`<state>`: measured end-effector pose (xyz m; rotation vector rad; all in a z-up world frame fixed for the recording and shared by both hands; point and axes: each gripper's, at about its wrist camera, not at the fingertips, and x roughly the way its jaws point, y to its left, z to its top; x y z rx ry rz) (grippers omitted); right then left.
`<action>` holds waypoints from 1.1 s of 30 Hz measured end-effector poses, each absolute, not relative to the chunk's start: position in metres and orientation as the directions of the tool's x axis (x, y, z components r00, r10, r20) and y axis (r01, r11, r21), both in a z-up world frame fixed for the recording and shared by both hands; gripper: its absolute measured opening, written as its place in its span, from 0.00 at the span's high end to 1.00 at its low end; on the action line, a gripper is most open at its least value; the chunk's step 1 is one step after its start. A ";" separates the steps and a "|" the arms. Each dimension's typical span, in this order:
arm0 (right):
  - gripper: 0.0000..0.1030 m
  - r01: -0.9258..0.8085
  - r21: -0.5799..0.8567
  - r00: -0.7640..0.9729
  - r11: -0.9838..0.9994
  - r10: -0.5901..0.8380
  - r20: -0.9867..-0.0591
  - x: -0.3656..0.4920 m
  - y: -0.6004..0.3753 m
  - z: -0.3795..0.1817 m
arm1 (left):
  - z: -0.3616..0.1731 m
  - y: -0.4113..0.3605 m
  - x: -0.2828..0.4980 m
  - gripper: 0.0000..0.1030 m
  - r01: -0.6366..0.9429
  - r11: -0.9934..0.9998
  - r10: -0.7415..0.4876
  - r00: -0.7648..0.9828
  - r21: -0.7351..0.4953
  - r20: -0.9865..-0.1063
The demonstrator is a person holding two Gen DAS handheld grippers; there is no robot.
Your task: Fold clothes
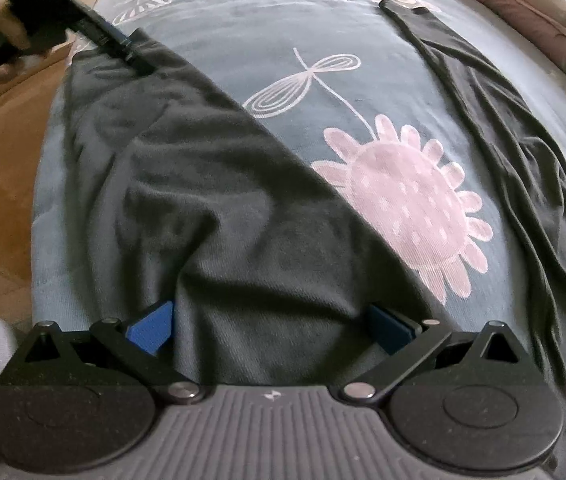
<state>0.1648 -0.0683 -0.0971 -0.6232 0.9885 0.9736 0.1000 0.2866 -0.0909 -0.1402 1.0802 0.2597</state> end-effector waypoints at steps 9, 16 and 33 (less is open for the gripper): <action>0.00 -0.900 -0.055 0.247 0.433 0.401 -0.882 0.143 -0.094 -0.086 | -0.073 0.244 0.103 0.08 -0.113 0.993 0.061 0.447 0.011 -0.892; 0.00 -0.774 0.027 0.230 0.633 0.320 -0.919 0.160 -0.141 -0.092 | -0.088 0.243 0.110 0.02 -0.128 0.992 0.038 0.373 -0.011 -0.927; 0.00 -0.520 0.107 0.329 0.848 0.314 -0.891 0.177 -0.190 -0.080 | -0.076 0.230 0.138 0.08 -0.120 0.992 0.067 0.335 0.028 -0.940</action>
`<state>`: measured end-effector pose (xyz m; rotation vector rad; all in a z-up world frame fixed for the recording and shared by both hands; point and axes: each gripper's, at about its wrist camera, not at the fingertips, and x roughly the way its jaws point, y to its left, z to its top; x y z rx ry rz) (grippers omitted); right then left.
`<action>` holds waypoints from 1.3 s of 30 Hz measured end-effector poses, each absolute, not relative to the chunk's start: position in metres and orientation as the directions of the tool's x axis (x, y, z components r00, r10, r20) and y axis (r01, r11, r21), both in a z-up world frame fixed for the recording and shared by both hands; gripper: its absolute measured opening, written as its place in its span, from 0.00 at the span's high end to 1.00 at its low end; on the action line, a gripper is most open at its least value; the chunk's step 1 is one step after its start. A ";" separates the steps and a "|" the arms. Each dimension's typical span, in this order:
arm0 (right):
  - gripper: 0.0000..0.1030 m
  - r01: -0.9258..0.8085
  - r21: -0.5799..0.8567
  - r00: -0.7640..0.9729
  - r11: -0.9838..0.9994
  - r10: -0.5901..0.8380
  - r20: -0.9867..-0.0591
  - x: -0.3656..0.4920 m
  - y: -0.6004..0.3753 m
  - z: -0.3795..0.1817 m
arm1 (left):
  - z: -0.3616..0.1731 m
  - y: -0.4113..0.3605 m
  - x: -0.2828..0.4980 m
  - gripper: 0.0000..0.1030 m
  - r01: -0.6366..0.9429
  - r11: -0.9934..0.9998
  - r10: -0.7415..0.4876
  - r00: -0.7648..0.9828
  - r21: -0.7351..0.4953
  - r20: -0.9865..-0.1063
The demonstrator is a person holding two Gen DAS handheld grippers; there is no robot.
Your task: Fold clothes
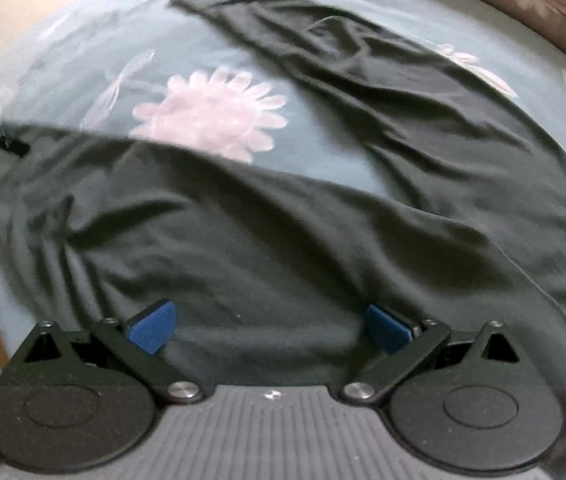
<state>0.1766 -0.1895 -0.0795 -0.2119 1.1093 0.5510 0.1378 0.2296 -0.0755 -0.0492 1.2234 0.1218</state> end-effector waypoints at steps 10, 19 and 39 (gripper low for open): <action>0.00 -0.179 0.031 0.378 0.983 0.097 -0.921 0.166 -0.271 -0.095 | -0.049 0.161 0.186 0.08 0.107 0.992 -0.104 0.405 -0.066 -0.909; 0.00 -0.038 0.029 0.476 0.999 0.043 -0.878 0.159 -0.292 -0.080 | -0.035 0.095 0.226 0.08 0.307 0.947 -0.215 0.406 -0.088 -0.888; 0.00 0.148 0.028 0.493 0.989 -0.049 -0.869 0.168 -0.362 -0.107 | -0.032 -0.008 0.262 0.07 0.531 0.837 -0.354 0.334 -0.137 -0.873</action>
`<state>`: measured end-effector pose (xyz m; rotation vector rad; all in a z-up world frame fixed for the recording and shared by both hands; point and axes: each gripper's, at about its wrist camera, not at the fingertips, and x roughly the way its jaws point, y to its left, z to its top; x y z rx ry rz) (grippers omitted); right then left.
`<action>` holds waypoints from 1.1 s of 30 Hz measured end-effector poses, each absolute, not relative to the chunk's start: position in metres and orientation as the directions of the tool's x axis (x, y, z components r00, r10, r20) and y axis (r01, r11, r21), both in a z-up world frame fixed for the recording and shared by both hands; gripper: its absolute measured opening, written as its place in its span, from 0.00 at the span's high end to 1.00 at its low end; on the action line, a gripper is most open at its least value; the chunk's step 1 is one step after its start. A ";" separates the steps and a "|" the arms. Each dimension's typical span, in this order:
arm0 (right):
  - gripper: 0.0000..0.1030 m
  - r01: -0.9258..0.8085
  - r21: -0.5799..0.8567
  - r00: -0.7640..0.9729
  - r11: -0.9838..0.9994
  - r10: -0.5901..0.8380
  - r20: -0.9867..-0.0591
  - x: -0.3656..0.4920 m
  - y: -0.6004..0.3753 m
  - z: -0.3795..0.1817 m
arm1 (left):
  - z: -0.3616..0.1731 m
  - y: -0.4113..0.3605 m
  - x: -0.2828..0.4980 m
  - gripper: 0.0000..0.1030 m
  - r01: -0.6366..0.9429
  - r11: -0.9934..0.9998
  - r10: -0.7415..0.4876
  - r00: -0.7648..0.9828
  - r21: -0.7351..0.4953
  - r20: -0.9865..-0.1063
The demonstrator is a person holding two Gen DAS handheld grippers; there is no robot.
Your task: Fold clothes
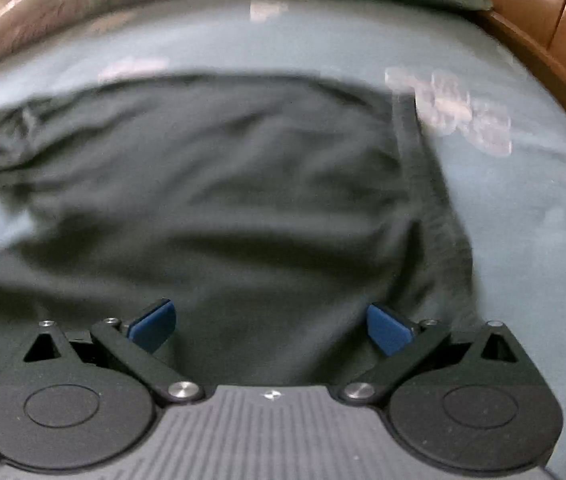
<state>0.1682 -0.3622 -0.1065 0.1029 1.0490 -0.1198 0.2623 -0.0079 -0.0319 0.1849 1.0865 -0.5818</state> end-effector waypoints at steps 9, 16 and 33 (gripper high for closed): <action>0.00 0.212 -0.014 0.532 0.977 -0.127 -0.837 0.142 -0.377 -0.089 | -0.031 -0.051 0.269 0.07 0.632 0.763 -0.395 0.294 -0.133 -0.870; 0.00 0.221 -0.017 0.522 0.975 -0.133 -0.843 0.133 -0.385 -0.112 | -0.026 -0.100 0.277 0.07 0.727 0.672 -0.462 0.261 -0.142 -0.848; 0.00 0.286 -0.017 0.534 0.958 -0.175 -0.827 0.130 -0.383 -0.112 | -0.024 -0.270 0.302 0.07 0.870 0.458 -0.586 0.143 -0.180 -0.797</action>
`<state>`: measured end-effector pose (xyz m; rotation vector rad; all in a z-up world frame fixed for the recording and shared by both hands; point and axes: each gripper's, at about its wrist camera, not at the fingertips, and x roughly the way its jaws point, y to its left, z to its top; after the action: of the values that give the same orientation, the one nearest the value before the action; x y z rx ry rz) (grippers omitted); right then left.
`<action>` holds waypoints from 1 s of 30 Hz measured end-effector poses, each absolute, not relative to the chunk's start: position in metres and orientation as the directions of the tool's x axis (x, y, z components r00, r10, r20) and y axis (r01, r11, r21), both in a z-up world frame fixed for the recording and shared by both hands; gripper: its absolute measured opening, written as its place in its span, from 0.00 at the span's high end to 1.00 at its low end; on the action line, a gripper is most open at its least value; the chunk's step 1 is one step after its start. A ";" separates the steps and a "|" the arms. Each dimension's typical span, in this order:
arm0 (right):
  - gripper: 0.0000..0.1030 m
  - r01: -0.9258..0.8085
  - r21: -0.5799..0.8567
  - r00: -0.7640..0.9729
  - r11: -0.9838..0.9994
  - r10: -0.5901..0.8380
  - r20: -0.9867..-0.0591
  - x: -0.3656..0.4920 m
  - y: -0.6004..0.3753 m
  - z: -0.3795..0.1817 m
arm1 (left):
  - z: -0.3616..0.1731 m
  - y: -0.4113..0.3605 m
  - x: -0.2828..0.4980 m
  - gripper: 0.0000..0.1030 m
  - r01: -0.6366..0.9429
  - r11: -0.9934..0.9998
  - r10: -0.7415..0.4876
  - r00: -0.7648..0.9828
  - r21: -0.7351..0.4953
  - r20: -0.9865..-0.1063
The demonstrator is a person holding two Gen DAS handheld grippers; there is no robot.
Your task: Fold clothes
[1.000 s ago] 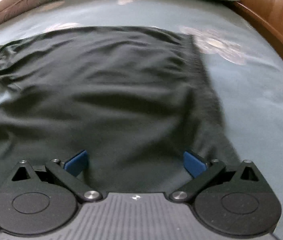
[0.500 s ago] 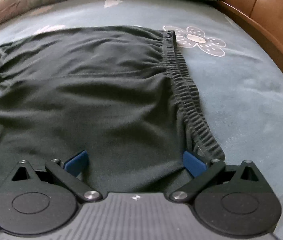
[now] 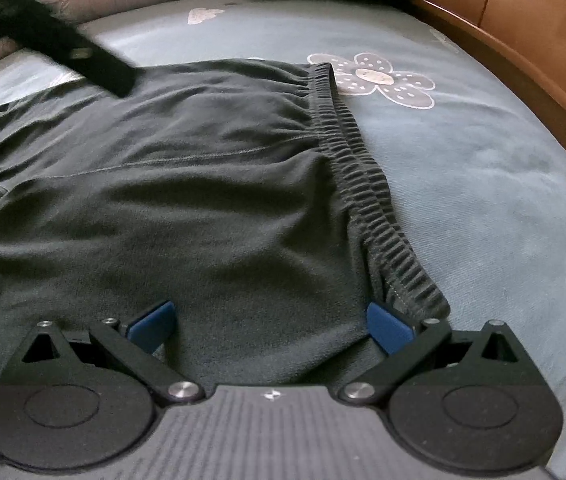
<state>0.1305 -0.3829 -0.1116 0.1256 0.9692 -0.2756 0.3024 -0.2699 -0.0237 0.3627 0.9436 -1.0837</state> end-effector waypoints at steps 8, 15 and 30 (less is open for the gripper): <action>0.00 0.307 -0.029 0.565 0.951 -0.207 -0.799 0.124 -0.379 -0.114 | -0.041 -0.318 0.299 0.07 0.892 0.392 -0.603 0.064 -0.226 -0.795; 0.00 0.337 -0.034 0.587 0.941 -0.239 -0.774 0.121 -0.375 -0.116 | -0.061 -0.350 0.311 0.07 0.891 0.361 -0.619 0.009 -0.274 -0.786; 0.00 0.364 -0.036 0.569 0.931 -0.252 -0.783 0.127 -0.375 -0.114 | -0.050 -0.381 0.346 0.07 0.835 0.431 -0.604 -0.014 -0.341 -0.797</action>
<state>0.1270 -0.3753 -0.1136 0.1348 0.8954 -0.3629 0.3456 -0.3813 -0.0500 0.2661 1.0868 -1.1616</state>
